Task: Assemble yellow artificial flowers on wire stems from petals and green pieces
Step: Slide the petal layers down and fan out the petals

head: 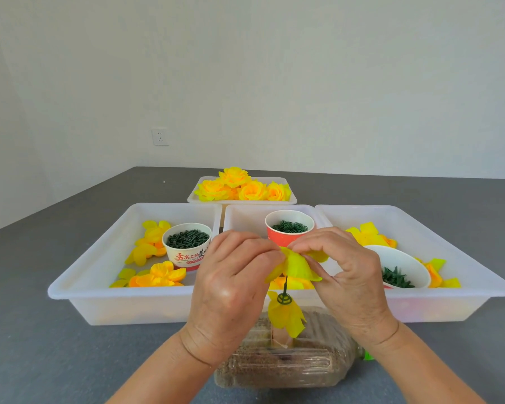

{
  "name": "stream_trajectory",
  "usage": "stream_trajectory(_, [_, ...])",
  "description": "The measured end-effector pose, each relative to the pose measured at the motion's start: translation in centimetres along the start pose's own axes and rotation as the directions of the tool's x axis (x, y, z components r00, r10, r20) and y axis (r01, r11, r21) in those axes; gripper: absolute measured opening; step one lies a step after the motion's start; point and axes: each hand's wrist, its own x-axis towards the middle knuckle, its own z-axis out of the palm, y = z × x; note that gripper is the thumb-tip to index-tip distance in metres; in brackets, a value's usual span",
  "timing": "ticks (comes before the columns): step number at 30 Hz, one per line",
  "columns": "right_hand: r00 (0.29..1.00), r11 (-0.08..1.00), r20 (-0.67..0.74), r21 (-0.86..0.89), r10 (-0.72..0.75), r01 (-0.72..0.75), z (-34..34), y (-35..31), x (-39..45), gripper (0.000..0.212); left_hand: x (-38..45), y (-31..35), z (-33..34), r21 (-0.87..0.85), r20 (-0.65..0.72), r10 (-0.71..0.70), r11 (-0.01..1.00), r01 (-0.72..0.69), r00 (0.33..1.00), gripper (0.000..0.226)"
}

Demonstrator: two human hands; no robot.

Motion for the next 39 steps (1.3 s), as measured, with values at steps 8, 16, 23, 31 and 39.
stream_trajectory(8, [0.997, 0.994, 0.024, -0.082, -0.070, 0.072, 0.0, 0.5, -0.2, 0.017, 0.2, -0.1, 0.8, -0.126, 0.040, -0.139, 0.982, 0.143, 0.989, 0.010])
stream_trajectory(16, [0.996, 0.998, 0.064, -0.015, -0.063, 0.064, -0.6, 0.1, -0.2, 0.010, 1.3, -0.5, -0.1, -0.248, 0.131, -0.143, 0.954, 0.172, 0.981, 0.012])
stream_trajectory(23, [0.996, 0.999, 0.082, -0.004, -0.039, 0.039, -0.8, -0.3, 0.4, 0.009, 1.5, -0.4, 0.0, -0.271, 0.145, -0.229, 0.926, 0.261, 0.963, 0.007])
stream_trajectory(31, [0.975, 0.962, 0.184, 0.218, 0.128, -0.167, -0.9, -0.3, 0.5, 0.010, 0.8, 0.8, 0.2, -0.406, 0.270, -0.639, 0.603, 0.687, 0.720, 0.033])
stream_trajectory(39, [0.856, 0.722, 0.346, 0.466, 0.383, -0.512, -1.1, -0.7, 0.5, 0.016, 0.5, 1.6, 0.6, -0.496, 0.394, -0.758, 0.301, 0.815, 0.519, 0.046])
